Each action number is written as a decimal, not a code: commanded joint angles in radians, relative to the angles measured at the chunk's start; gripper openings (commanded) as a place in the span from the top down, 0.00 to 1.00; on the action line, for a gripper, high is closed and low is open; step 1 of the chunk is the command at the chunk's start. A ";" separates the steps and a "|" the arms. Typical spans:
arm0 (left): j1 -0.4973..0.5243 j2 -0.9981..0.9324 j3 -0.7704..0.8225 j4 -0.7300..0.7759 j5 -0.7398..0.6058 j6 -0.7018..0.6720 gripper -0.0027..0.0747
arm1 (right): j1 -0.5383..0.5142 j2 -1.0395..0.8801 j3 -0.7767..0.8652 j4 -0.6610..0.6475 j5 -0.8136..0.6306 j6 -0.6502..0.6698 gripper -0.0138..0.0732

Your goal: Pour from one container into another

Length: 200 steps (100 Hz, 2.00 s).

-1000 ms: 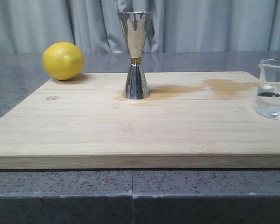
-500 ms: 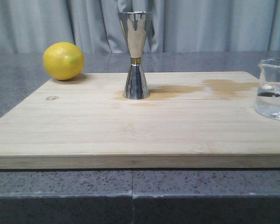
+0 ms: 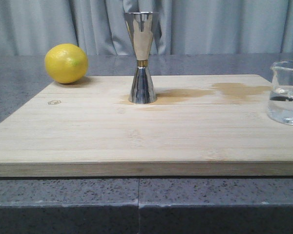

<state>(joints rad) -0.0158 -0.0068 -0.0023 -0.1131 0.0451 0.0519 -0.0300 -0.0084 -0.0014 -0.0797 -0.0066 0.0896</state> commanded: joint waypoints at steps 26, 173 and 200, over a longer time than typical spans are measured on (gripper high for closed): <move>-0.003 0.045 -0.243 -0.024 0.046 -0.005 0.99 | -0.002 0.062 -0.304 -0.002 0.213 -0.017 0.92; -0.003 0.315 -0.516 -0.035 0.202 0.039 0.51 | -0.002 0.322 -0.539 0.013 0.318 -0.141 0.41; -0.003 0.315 -0.516 -0.040 0.195 0.039 0.30 | -0.002 0.322 -0.539 0.013 0.323 -0.141 0.21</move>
<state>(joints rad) -0.0158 0.2927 -0.4813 -0.1405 0.3197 0.0933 -0.0300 0.2939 -0.5058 -0.0656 0.3844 -0.0507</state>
